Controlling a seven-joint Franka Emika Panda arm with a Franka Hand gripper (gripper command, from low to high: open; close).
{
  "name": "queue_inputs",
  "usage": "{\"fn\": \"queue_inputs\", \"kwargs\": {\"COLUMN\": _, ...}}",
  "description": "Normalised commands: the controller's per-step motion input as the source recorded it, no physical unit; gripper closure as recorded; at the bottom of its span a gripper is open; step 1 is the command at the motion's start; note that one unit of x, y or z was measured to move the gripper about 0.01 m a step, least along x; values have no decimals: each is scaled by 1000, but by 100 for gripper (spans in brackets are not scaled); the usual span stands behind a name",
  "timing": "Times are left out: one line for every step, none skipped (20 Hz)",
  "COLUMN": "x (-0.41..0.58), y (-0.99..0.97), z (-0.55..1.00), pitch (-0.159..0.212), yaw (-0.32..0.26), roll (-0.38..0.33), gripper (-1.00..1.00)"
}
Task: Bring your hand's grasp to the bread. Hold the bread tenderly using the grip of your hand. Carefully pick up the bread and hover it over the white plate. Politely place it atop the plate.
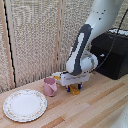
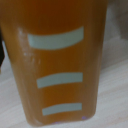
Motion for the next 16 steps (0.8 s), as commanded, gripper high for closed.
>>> {"fn": "queue_inputs", "kwargs": {"x": -3, "y": 0, "z": 3, "pitch": 0, "yaw": 0, "roll": -9, "gripper": 100}}
{"fn": "queue_inputs", "kwargs": {"x": -6, "y": 0, "z": 0, "pitch": -12, "yaw": 0, "roll": -13, "gripper": 100}}
{"fn": "queue_inputs", "kwargs": {"x": 0, "y": 0, "z": 0, "pitch": -33, "yaw": 0, "roll": -17, "gripper": 100}}
{"fn": "queue_inputs", "kwargs": {"x": 0, "y": 0, "z": 23, "pitch": -34, "yaw": -20, "roll": -24, "gripper": 100}}
{"fn": "queue_inputs", "kwargs": {"x": 0, "y": 0, "z": 83, "pitch": -42, "yaw": -25, "roll": -36, "gripper": 100}}
{"fn": "queue_inputs", "kwargs": {"x": 0, "y": 0, "z": 131, "pitch": -36, "yaw": -17, "roll": -32, "gripper": 100}}
{"fn": "queue_inputs", "kwargs": {"x": 0, "y": 0, "z": 123, "pitch": -20, "yaw": 0, "roll": -19, "gripper": 100}}
{"fn": "queue_inputs", "kwargs": {"x": 0, "y": 0, "z": 146, "pitch": -34, "yaw": 0, "roll": -11, "gripper": 100}}
{"fn": "queue_inputs", "kwargs": {"x": 0, "y": 0, "z": 206, "pitch": -41, "yaw": 0, "roll": -10, "gripper": 100}}
{"fn": "queue_inputs", "kwargs": {"x": 0, "y": 0, "z": 291, "pitch": -39, "yaw": 0, "roll": 0, "gripper": 100}}
{"fn": "queue_inputs", "kwargs": {"x": 0, "y": 0, "z": 663, "pitch": -39, "yaw": 0, "roll": 0, "gripper": 100}}
{"fn": "queue_inputs", "kwargs": {"x": 29, "y": -71, "z": 1000, "pitch": -3, "yaw": 0, "roll": 21, "gripper": 100}}
{"fn": "queue_inputs", "kwargs": {"x": 0, "y": -103, "z": 1000, "pitch": 0, "yaw": 0, "roll": 17, "gripper": 100}}
{"fn": "queue_inputs", "kwargs": {"x": 0, "y": -120, "z": 1000, "pitch": 0, "yaw": -6, "roll": 3, "gripper": 100}}
{"fn": "queue_inputs", "kwargs": {"x": 0, "y": -146, "z": 1000, "pitch": 0, "yaw": 0, "roll": 0, "gripper": 100}}
{"fn": "queue_inputs", "kwargs": {"x": 0, "y": -151, "z": 1000, "pitch": 0, "yaw": 0, "roll": 0, "gripper": 100}}
